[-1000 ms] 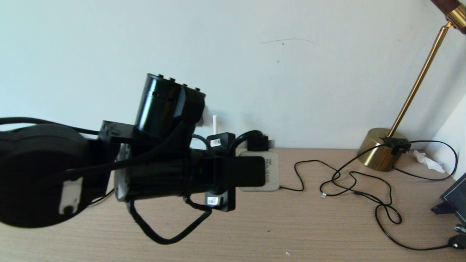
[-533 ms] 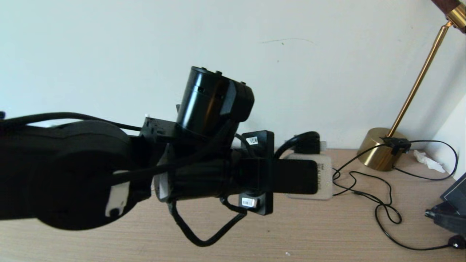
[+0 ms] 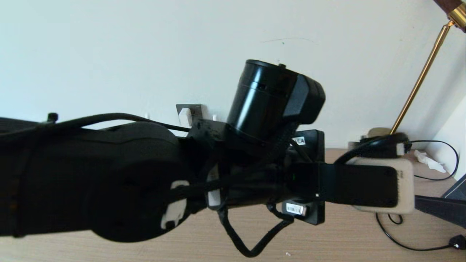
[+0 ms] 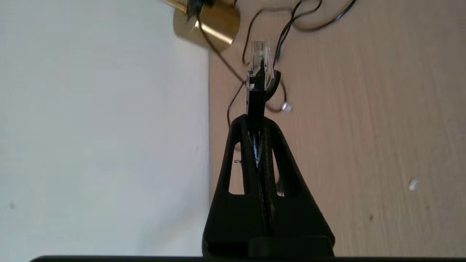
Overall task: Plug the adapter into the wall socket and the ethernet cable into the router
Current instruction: Hand it to the other hand
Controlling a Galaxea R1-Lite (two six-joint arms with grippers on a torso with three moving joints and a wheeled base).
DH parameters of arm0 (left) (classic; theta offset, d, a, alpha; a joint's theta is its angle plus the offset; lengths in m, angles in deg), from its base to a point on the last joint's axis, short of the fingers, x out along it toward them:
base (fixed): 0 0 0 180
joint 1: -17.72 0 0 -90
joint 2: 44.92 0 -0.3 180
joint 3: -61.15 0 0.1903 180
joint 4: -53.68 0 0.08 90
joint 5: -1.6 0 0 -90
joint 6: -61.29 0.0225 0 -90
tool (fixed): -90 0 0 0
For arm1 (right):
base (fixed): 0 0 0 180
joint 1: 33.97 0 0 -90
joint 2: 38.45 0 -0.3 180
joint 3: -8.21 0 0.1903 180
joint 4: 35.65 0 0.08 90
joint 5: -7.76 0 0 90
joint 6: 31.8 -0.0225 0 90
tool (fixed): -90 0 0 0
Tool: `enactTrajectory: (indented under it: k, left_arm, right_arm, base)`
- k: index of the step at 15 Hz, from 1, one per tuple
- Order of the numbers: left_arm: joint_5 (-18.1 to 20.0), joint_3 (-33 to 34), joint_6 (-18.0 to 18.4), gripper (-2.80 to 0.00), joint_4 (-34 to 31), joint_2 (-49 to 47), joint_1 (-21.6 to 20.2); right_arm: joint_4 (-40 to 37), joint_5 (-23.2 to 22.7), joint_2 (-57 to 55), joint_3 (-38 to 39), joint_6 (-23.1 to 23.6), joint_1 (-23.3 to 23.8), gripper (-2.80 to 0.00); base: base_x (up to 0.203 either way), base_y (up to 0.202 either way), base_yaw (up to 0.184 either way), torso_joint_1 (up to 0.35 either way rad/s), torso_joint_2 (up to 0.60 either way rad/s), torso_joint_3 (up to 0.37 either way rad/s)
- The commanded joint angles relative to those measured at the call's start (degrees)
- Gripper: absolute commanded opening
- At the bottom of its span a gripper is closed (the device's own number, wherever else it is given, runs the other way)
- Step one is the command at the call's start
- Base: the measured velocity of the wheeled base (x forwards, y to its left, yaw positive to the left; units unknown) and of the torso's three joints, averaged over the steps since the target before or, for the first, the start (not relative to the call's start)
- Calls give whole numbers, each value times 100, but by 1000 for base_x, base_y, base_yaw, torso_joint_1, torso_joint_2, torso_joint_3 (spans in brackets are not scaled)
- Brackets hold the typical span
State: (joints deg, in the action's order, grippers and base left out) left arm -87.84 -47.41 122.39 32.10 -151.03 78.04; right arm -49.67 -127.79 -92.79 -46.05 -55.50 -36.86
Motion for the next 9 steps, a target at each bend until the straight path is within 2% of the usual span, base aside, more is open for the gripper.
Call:
enactTrajectory:
  k: [1, 9]
  left_arm:
    - [5, -60, 25, -280, 13, -86, 72]
    - [32, -577, -10, -280, -21, -376, 463]
  right_arm:
    - [277, -24, -182, 61, -31, -104, 0]
    - [862, -16, -454, 66, -289, -327, 0]
  base:
    - [0, 0, 0, 0, 0, 0]
    - [0, 0, 0, 0, 0, 0]
